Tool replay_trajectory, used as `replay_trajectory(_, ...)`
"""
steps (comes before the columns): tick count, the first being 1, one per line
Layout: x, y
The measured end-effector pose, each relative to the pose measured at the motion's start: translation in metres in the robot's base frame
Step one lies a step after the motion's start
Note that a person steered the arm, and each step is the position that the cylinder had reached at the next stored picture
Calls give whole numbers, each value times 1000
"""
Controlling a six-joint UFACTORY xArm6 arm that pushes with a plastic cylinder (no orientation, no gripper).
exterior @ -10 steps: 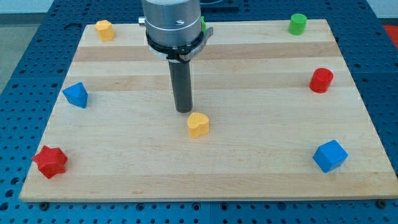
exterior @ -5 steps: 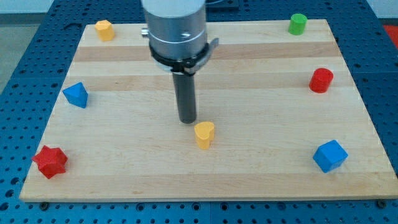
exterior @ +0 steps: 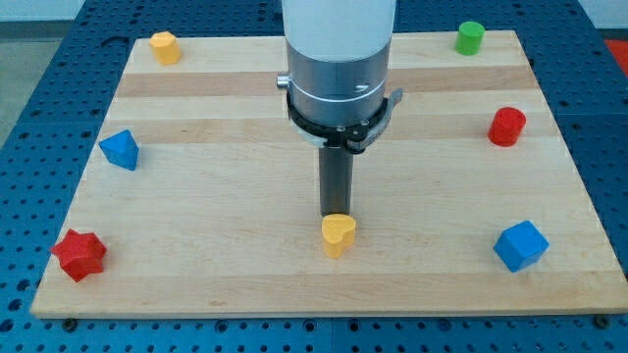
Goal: Drag the yellow heart towards the bottom center
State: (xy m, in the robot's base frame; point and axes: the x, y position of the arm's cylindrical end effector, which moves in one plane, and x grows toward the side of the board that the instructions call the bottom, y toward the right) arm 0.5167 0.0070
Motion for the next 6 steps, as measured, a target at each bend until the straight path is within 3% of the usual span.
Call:
replay_trajectory(3,-7,1)
replay_trajectory(6,-19,43)
